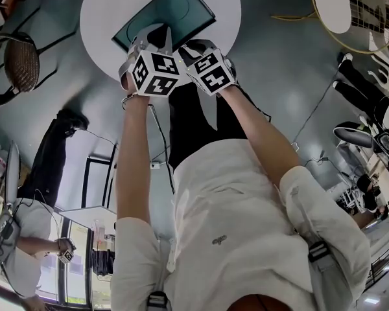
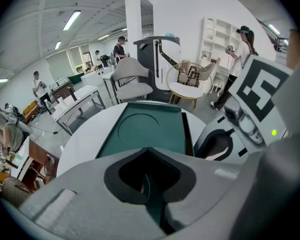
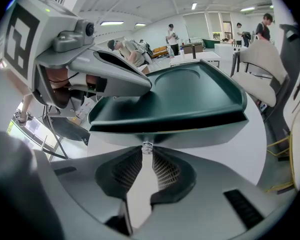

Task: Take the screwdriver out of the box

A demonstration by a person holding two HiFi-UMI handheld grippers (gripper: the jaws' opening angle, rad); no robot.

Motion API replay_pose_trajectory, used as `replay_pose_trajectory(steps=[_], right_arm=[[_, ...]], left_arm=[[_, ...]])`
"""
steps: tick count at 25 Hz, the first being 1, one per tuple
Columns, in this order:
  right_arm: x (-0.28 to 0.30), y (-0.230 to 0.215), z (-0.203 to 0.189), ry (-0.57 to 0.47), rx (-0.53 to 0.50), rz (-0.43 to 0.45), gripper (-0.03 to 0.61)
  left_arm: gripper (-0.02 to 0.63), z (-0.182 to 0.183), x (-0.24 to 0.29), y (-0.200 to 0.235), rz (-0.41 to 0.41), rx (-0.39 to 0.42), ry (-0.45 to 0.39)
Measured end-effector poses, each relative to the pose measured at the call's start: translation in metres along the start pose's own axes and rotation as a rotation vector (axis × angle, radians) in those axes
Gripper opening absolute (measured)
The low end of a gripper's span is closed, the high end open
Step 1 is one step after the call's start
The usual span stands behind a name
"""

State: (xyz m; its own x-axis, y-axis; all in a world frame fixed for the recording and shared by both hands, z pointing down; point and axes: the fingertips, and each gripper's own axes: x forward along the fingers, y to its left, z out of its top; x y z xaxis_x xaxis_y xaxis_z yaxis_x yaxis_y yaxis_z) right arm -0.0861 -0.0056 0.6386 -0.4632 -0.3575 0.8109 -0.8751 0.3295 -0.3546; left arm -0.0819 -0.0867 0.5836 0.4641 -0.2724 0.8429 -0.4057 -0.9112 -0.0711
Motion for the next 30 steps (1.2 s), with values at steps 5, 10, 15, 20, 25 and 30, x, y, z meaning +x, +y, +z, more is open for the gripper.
replay_pose_trajectory(steps=[5,10,15,20,25,30], right_arm=[[-0.005,0.001,-0.007,0.014,0.004,0.008,0.069],[-0.006,0.002,-0.011,0.025,0.003,0.002,0.069],[-0.010,0.001,-0.017,0.030,0.012,-0.007,0.069],[-0.015,-0.003,-0.022,0.038,0.020,-0.014,0.069],[-0.022,-0.009,-0.031,0.042,0.023,-0.020,0.069],[-0.029,-0.014,-0.037,0.043,0.032,-0.025,0.067]], left_arm=[[0.011,0.001,0.000,0.000,-0.007,-0.027,-0.003],[0.011,0.000,0.000,0.001,0.017,-0.054,-0.011],[0.011,0.001,0.000,0.001,0.039,-0.033,-0.003],[0.011,0.004,0.003,0.003,0.048,-0.049,-0.001],[0.011,0.007,0.005,0.004,0.055,-0.075,-0.007],[0.011,0.011,0.007,0.004,0.062,-0.087,-0.006]])
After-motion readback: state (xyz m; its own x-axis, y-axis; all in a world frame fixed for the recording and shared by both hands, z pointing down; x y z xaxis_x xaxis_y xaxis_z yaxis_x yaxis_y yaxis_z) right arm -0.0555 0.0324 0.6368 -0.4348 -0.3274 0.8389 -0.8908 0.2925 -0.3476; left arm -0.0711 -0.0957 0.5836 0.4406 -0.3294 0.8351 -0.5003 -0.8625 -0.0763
